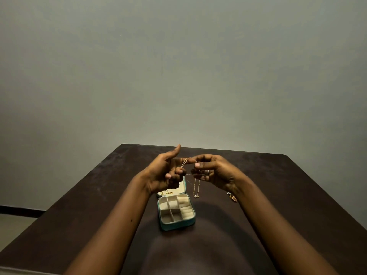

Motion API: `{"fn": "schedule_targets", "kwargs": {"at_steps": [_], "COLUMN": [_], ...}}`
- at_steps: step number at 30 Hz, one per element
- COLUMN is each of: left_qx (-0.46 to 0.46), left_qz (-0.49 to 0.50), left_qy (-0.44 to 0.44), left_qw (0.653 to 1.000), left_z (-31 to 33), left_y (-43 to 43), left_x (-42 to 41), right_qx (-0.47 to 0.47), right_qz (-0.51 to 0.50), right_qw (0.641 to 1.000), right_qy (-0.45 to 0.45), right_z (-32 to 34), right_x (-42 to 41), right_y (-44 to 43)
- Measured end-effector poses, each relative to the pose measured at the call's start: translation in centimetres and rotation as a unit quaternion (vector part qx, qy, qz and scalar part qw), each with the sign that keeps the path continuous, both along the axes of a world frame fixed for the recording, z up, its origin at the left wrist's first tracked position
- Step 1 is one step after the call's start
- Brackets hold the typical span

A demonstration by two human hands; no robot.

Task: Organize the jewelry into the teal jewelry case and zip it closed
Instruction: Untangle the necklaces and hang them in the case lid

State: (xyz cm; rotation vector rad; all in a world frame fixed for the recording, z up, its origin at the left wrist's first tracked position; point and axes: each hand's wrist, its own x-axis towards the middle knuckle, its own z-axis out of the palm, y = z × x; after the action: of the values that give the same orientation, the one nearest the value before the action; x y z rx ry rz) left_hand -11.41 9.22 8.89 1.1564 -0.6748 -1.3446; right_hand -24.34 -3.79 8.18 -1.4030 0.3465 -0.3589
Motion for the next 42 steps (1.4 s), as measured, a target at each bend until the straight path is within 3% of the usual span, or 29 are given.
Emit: {"fn": "schedule_targets", "kwargs": {"at_steps": [4, 11, 16, 20, 26, 31, 36, 40, 42], "left_qx": [0.0, -0.02, -0.038, -0.065, -0.131, -0.121, -0.075, -0.047, -0.034], "left_qz": [0.01, -0.006, 0.016, 0.003, 0.06, 0.092, 0.085, 0.076, 0.069], "left_qy": [-0.024, -0.175, -0.19, -0.22, -0.134, -0.119, -0.175, -0.224, -0.239], "left_qw": [1.0, 0.984, 0.981, 0.973, 0.981, 0.981, 0.978, 0.97, 0.968], "left_z": [0.2, 0.0, 0.0, -0.6, -1.1, -1.4, -0.9, -0.6, -0.4], "left_y": [0.5, 0.7, 0.6, 0.2, -0.6, -1.5, -2.1, -2.4, -2.5], "left_x": [0.5, 0.2, -0.1, 0.0, -0.3, -0.1, 0.1, 0.4, 0.6], "right_qx": [0.011, -0.012, 0.002, 0.05, 0.141, 0.178, 0.141, 0.045, 0.0], "right_qz": [-0.088, -0.225, -0.269, -0.26, -0.212, -0.141, -0.108, -0.103, -0.119], "right_qw": [0.996, 0.974, 0.961, 0.959, 0.96, 0.964, 0.971, 0.97, 0.973], "right_qy": [-0.005, 0.03, 0.062, 0.099, 0.117, 0.136, 0.16, 0.215, 0.198], "right_z": [-0.2, -1.7, -2.6, -3.3, -3.9, -4.0, -4.0, -3.5, -3.2], "right_x": [0.2, 0.8, 1.3, 1.6, 1.9, 1.8, 1.6, 1.3, 1.4], "right_y": [-0.1, 0.5, 0.6, 1.1, 1.7, 1.9, 1.7, 1.6, 1.6]}}
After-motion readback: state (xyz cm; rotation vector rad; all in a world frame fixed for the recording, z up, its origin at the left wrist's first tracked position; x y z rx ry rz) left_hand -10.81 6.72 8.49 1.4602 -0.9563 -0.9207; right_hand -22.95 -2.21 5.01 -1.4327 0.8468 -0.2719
